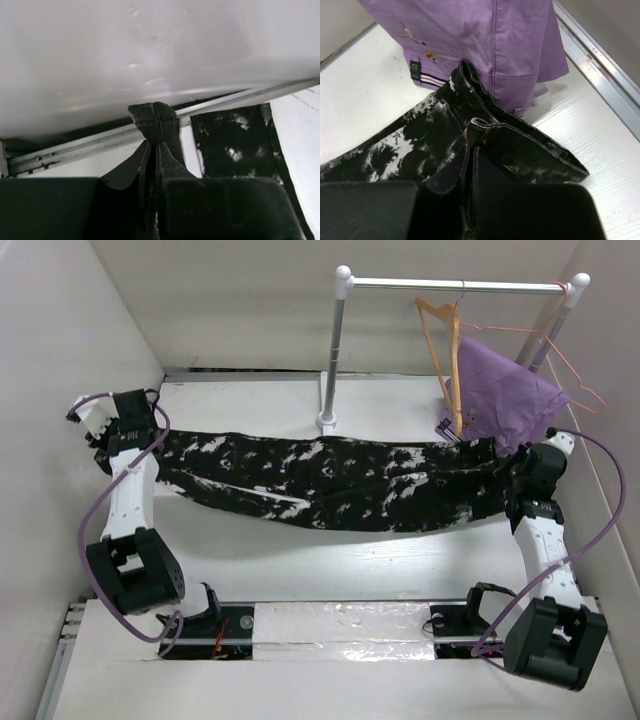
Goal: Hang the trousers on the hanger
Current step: Fold the trousers at the center of the board.
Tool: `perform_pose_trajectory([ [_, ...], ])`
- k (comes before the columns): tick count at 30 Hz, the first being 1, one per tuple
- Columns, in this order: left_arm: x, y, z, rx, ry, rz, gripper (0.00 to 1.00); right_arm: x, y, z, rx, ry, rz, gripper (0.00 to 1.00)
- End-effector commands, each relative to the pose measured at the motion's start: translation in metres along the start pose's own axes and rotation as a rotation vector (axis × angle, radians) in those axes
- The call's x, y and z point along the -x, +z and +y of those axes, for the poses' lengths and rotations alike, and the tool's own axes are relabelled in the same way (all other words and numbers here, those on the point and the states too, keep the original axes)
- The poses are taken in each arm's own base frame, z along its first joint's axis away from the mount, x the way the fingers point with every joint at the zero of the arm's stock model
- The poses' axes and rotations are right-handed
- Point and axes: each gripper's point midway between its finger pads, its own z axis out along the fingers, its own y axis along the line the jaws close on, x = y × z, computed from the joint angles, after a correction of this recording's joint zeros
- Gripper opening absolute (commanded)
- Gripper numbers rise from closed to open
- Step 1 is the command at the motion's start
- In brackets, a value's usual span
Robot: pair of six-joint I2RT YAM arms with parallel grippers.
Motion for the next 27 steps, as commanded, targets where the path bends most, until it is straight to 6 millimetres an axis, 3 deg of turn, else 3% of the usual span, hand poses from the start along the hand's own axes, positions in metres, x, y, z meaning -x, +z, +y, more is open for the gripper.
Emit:
perform_pose_trajectory([
  [1, 0.031, 0.009, -0.01, 0.047, 0.0, -0.078, 0.0, 0.049, 0.01, 0.017, 0.055, -0.013, -0.147, 0.0],
  [5, 0.036, 0.015, -0.04, 0.02, 0.032, -0.103, 0.0, 0.051, 0.021, 0.015, 0.038, -0.017, -0.142, 0.0],
  [10, 0.024, 0.038, -0.058, 0.073, 0.11, -0.075, 0.0, 0.063, 0.036, 0.013, 0.012, -0.014, -0.16, 0.0],
  [11, 0.027, 0.039, -0.062, 0.075, 0.111, -0.075, 0.0, 0.058, 0.043, 0.011, 0.0, -0.017, -0.141, 0.0],
  [14, 0.015, 0.046, -0.062, 0.097, 0.118, -0.055, 0.0, 0.057, 0.053, 0.002, -0.028, -0.012, -0.1, 0.0],
  [17, 0.018, 0.04, -0.059, 0.076, 0.093, -0.058, 0.0, 0.058, 0.05, 0.005, -0.004, -0.008, -0.123, 0.0],
  [19, 0.024, 0.036, -0.045, 0.079, 0.06, -0.055, 0.0, 0.062, 0.042, 0.006, 0.013, -0.003, -0.166, 0.0],
  [20, 0.017, 0.035, -0.038, 0.082, 0.07, -0.044, 0.0, 0.058, 0.041, 0.007, 0.024, 0.002, -0.172, 0.0],
  [21, 0.026, 0.028, -0.026, 0.082, 0.042, -0.056, 0.0, 0.059, 0.037, 0.008, 0.033, 0.008, -0.178, 0.0],
  [27, 0.022, 0.005, 0.028, 0.118, 0.063, -0.117, 0.0, 0.056, 0.036, 0.023, 0.122, 0.025, -0.176, 0.0],
])
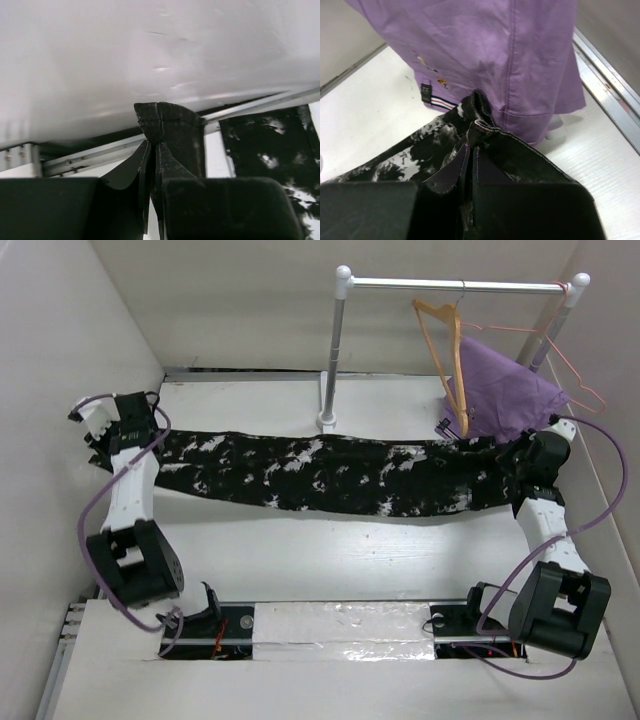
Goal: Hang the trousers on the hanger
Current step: Fold the trousers at the center of the board.
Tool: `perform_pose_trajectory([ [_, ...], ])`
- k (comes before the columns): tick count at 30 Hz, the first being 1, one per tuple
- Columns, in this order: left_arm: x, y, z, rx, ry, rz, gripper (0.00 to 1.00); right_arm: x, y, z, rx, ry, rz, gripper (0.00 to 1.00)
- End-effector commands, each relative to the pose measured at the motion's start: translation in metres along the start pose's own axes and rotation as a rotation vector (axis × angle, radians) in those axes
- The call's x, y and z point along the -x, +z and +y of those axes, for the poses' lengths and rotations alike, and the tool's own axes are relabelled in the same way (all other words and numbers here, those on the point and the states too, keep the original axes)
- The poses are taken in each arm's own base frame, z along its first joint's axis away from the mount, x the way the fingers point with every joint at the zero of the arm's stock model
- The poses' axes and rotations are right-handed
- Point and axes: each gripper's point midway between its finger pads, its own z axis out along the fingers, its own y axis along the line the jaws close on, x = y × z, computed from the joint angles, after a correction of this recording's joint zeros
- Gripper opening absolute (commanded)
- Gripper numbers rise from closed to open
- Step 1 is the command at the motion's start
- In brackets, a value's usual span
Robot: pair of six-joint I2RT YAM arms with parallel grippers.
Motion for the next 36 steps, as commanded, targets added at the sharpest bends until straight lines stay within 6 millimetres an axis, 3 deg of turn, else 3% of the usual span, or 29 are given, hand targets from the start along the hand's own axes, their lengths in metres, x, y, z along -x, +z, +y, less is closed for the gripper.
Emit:
perform_pose_trajectory([
  [1, 0.021, -0.013, 0.033, 0.036, -0.029, -0.099, 0.0, 0.036, 0.003, 0.018, 0.091, 0.014, -0.135, 0.0],
  [5, 0.007, -0.009, 0.034, 0.053, 0.003, -0.06, 0.0, 0.031, 0.013, 0.019, 0.093, 0.013, -0.103, 0.0],
  [8, 0.001, 0.002, 0.02, 0.081, 0.035, -0.015, 0.0, 0.033, 0.019, 0.02, 0.1, 0.023, -0.114, 0.0],
  [12, -0.001, 0.021, -0.012, 0.084, 0.087, 0.001, 0.0, 0.034, 0.028, 0.011, 0.07, 0.031, -0.107, 0.0],
  [18, 0.004, 0.033, -0.054, 0.071, 0.127, -0.013, 0.0, 0.039, 0.037, 0.008, 0.05, 0.029, -0.115, 0.0],
  [26, 0.006, 0.055, -0.095, 0.046, 0.15, 0.0, 0.0, 0.029, 0.067, 0.005, 0.041, 0.042, -0.084, 0.0],
  [32, 0.007, 0.072, -0.125, 0.028, 0.167, -0.001, 0.0, 0.034, 0.089, 0.007, 0.04, 0.048, -0.076, 0.0],
  [36, -0.001, 0.079, -0.158, 0.007, 0.206, -0.021, 0.02, 0.025, 0.105, 0.004, 0.022, 0.039, -0.052, 0.0],
])
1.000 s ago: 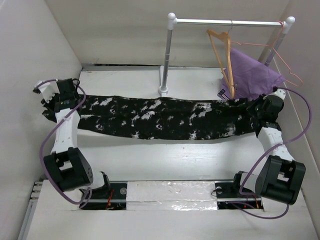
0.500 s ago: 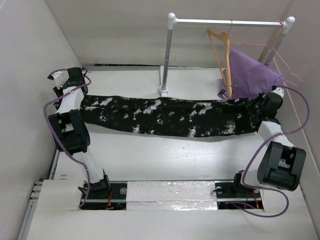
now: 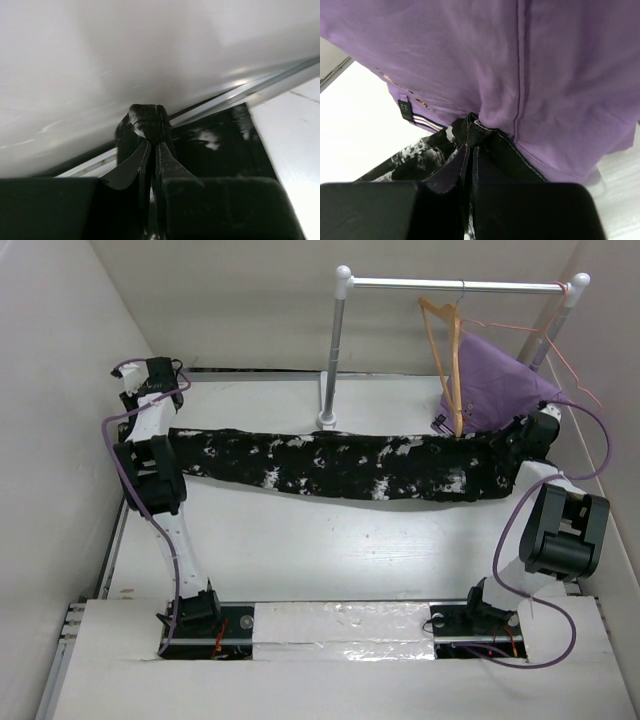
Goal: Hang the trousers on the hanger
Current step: Fold the trousers at the center of the board.
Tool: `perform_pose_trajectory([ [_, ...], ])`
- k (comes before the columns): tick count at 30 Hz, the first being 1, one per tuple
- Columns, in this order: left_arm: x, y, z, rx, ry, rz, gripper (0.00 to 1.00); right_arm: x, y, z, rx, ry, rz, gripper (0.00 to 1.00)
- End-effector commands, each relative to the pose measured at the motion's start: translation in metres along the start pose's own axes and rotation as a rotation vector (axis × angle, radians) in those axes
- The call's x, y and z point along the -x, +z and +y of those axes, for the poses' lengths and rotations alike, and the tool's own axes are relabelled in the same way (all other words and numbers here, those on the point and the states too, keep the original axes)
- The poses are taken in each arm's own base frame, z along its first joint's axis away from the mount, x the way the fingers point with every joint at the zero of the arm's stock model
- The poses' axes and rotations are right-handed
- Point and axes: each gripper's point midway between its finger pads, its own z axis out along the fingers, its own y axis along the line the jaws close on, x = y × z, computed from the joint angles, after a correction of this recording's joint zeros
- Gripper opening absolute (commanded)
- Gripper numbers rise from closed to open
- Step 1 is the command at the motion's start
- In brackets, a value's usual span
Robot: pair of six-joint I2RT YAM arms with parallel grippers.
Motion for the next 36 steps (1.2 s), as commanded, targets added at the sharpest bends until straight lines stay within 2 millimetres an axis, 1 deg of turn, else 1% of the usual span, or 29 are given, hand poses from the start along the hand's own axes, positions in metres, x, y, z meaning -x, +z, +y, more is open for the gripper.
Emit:
perform_pose_trajectory([
  [1, 0.028, 0.001, -0.012, 0.013, 0.001, -0.073, 0.02, 0.049, 0.014, 0.004, -0.013, -0.02, -0.159, 0.0],
  [3, 0.026, 0.006, -0.029, 0.006, 0.023, -0.076, 0.05, 0.049, 0.019, 0.007, -0.01, -0.026, -0.157, 0.0],
  [4, 0.023, 0.01, -0.031, 0.022, 0.036, -0.078, 0.07, 0.046, 0.023, 0.006, -0.014, -0.029, -0.148, 0.0],
  [5, 0.021, 0.003, -0.042, 0.011, 0.056, -0.086, 0.08, 0.043, 0.026, 0.01, -0.006, -0.035, -0.139, 0.0],
  [6, 0.02, 0.009, -0.049, 0.014, 0.061, -0.093, 0.14, 0.049, 0.028, 0.013, -0.001, -0.037, -0.149, 0.0],
  [8, 0.017, 0.003, -0.06, 0.01, 0.092, -0.111, 0.18, 0.043, 0.035, 0.016, -0.023, -0.054, -0.136, 0.0],
  [10, 0.015, 0.006, -0.063, 0.016, 0.092, -0.119, 0.29, 0.045, 0.039, 0.022, -0.017, -0.067, -0.138, 0.04],
  [11, 0.014, 0.006, -0.064, 0.011, 0.088, -0.118, 0.39, 0.045, 0.04, 0.023, -0.013, -0.067, -0.136, 0.11],
  [13, 0.015, 0.004, -0.064, 0.001, 0.08, -0.117, 0.48, 0.046, 0.038, 0.026, 0.002, -0.068, -0.136, 0.18],
  [14, 0.014, 0.004, -0.063, -0.003, 0.079, -0.114, 0.53, 0.044, 0.036, 0.032, 0.035, -0.072, -0.128, 0.33],
  [15, 0.014, -0.003, -0.063, -0.017, 0.076, -0.114, 0.64, 0.048, 0.03, 0.038, 0.064, -0.076, -0.136, 0.41],
  [16, 0.015, -0.006, -0.062, -0.024, 0.069, -0.112, 0.68, 0.047, 0.027, 0.046, 0.088, -0.08, -0.131, 0.44],
  [17, 0.014, -0.008, -0.061, -0.038, 0.06, -0.104, 0.7, 0.043, 0.022, 0.049, 0.107, -0.082, -0.118, 0.59],
  [19, 0.014, -0.023, -0.06, -0.094, 0.026, -0.088, 0.79, 0.05, 0.007, 0.063, 0.153, -0.09, -0.142, 0.72],
  [21, 0.014, -0.039, -0.056, -0.15, 0.012, -0.068, 0.85, 0.042, -0.006, 0.073, 0.197, -0.1, -0.12, 0.91],
  [22, 0.015, -0.046, -0.054, -0.171, -0.031, -0.056, 0.85, 0.051, -0.019, 0.079, 0.217, -0.108, -0.143, 0.92],
  [23, 0.009, -0.056, -0.059, -0.223, -0.043, -0.031, 0.85, 0.046, -0.027, 0.085, 0.24, -0.111, -0.131, 0.93],
  [24, 0.005, -0.066, -0.048, -0.252, -0.062, -0.014, 0.85, 0.036, -0.033, 0.081, 0.24, -0.111, -0.118, 0.93],
  [26, -0.005, -0.082, -0.047, -0.338, -0.128, 0.037, 0.85, 0.038, -0.054, 0.091, 0.282, -0.115, -0.144, 1.0],
  [27, -0.013, -0.093, -0.035, -0.374, -0.157, 0.049, 0.84, 0.036, -0.06, 0.091, 0.288, -0.118, -0.147, 1.0],
  [28, -0.017, -0.1, -0.032, -0.409, -0.179, 0.063, 0.83, 0.022, -0.064, 0.088, 0.289, -0.121, -0.125, 1.0],
  [29, -0.027, -0.109, -0.033, -0.455, -0.218, 0.103, 0.81, 0.022, -0.072, 0.089, 0.297, -0.124, -0.135, 1.0],
  [30, -0.039, -0.118, -0.02, -0.48, -0.239, 0.123, 0.76, 0.015, -0.076, 0.091, 0.311, -0.127, -0.125, 0.99],
  [31, -0.046, -0.124, -0.017, -0.505, -0.256, 0.144, 0.74, -0.001, -0.078, 0.088, 0.315, -0.128, -0.094, 0.97],
  [32, -0.058, -0.131, -0.018, -0.545, -0.28, 0.182, 0.73, -0.008, -0.082, 0.087, 0.326, -0.126, -0.081, 0.87],
  [33, -0.074, -0.134, -0.011, -0.565, -0.284, 0.201, 0.69, -0.01, -0.091, 0.092, 0.351, -0.127, -0.09, 0.66],
  [34, -0.083, -0.139, -0.012, -0.59, -0.285, 0.228, 0.68, -0.027, -0.096, 0.091, 0.37, -0.12, -0.069, 0.22],
  [35, -0.093, -0.139, -0.01, -0.597, -0.279, 0.249, 0.67, -0.032, -0.101, 0.093, 0.38, -0.118, -0.068, 0.07],
  [36, -0.108, -0.132, -0.003, -0.576, -0.264, 0.28, 0.56, -0.031, -0.111, 0.096, 0.397, -0.123, -0.085, 0.0],
])
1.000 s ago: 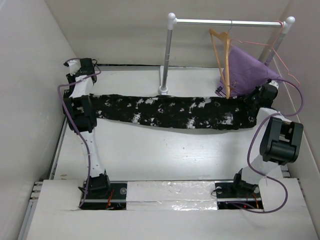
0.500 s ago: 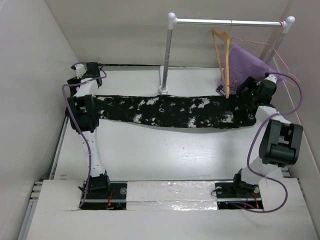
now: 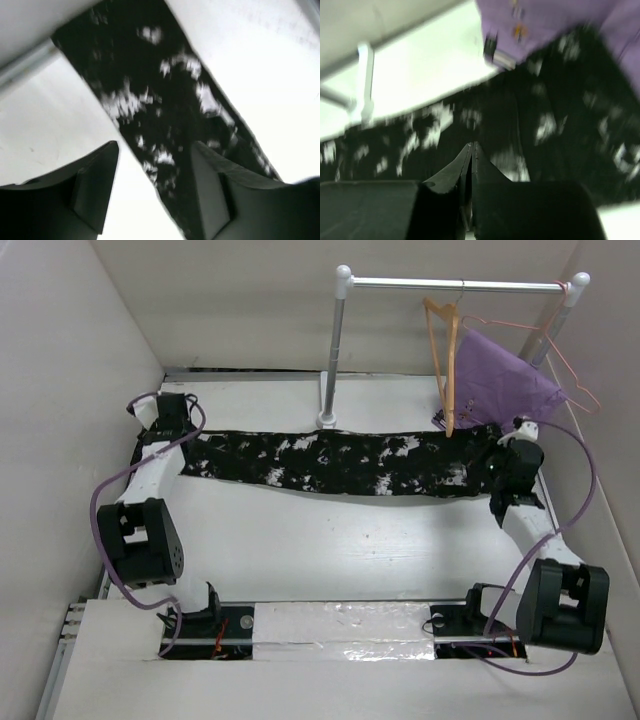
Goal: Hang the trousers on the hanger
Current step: Fold the trousers at the center of the board.
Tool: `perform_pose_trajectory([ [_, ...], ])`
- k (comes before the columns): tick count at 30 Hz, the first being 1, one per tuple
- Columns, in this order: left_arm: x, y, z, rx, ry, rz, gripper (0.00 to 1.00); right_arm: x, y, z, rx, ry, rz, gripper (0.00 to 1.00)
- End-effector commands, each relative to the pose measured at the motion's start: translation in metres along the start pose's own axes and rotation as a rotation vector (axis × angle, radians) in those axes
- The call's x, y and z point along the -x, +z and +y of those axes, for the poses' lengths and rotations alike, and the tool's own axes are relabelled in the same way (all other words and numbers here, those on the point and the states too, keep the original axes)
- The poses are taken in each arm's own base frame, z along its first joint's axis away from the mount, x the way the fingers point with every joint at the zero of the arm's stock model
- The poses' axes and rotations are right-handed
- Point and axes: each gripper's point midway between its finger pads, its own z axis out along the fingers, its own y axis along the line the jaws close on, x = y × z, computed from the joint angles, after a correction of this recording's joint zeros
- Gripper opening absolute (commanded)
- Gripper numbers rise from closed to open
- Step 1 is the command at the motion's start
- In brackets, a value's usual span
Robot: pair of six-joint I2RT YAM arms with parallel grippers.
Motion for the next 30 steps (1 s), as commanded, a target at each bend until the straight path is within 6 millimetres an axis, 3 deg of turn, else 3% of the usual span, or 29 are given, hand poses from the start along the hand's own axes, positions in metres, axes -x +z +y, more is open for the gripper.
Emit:
perform_pose_trajectory([
  [1, -0.049, 0.01, 0.013, -0.03, -0.05, 0.149, 0.49, -0.002, -0.017, 0.025, 0.092, -0.025, -0.036, 0.0],
  [2, -0.057, 0.011, 0.017, -0.022, -0.038, 0.171, 0.46, -0.015, -0.022, 0.02, 0.078, -0.022, -0.009, 0.0],
  [4, -0.071, 0.016, 0.036, 0.018, -0.01, 0.2, 0.5, -0.016, -0.032, 0.017, 0.06, -0.023, -0.026, 0.0],
  [5, -0.073, 0.018, 0.044, 0.052, 0.002, 0.192, 0.52, -0.019, -0.035, 0.009, 0.019, -0.021, -0.034, 0.13],
  [6, -0.079, 0.018, 0.05, 0.067, 0.01, 0.201, 0.62, -0.029, -0.04, -0.002, -0.017, -0.015, -0.024, 0.23],
  [7, -0.081, 0.018, 0.05, 0.07, 0.005, 0.203, 0.69, -0.024, -0.047, -0.006, -0.035, -0.006, -0.05, 0.34],
  [8, -0.083, 0.017, 0.047, 0.052, 0.0, 0.219, 0.74, -0.024, -0.052, -0.022, -0.091, 0.01, -0.065, 0.59],
  [9, -0.086, 0.018, 0.044, 0.037, -0.006, 0.23, 0.79, -0.031, -0.056, -0.032, -0.116, 0.022, -0.063, 0.69],
  [11, -0.093, 0.02, 0.038, 0.004, -0.005, 0.258, 0.79, -0.024, -0.061, -0.042, -0.127, 0.043, -0.106, 0.78],
  [17, -0.116, 0.036, 0.048, 0.065, 0.012, 0.307, 0.76, -0.034, -0.051, -0.062, -0.148, 0.109, -0.046, 0.79],
  [20, -0.119, 0.041, 0.045, 0.063, -0.003, 0.308, 0.72, -0.056, -0.036, -0.088, -0.187, 0.196, 0.023, 0.79],
  [24, -0.122, 0.047, 0.044, 0.071, -0.003, 0.319, 0.69, -0.068, -0.016, -0.087, -0.121, 0.29, 0.062, 0.79],
  [25, -0.12, 0.049, 0.043, 0.072, -0.003, 0.314, 0.68, -0.083, -0.01, -0.091, -0.129, 0.344, 0.103, 0.79],
  [27, -0.122, 0.053, 0.042, 0.076, -0.003, 0.315, 0.65, -0.084, -0.001, -0.087, -0.081, 0.37, 0.1, 0.74],
  [28, -0.123, 0.054, 0.042, 0.079, -0.007, 0.316, 0.62, -0.097, 0.003, -0.091, -0.091, 0.409, 0.131, 0.71],
  [29, -0.124, 0.055, 0.04, 0.074, -0.008, 0.321, 0.58, -0.092, 0.007, -0.089, -0.064, 0.405, 0.106, 0.59],
  [30, -0.126, 0.057, 0.041, 0.078, -0.005, 0.324, 0.42, -0.09, 0.009, -0.088, -0.046, 0.402, 0.085, 0.51],
])
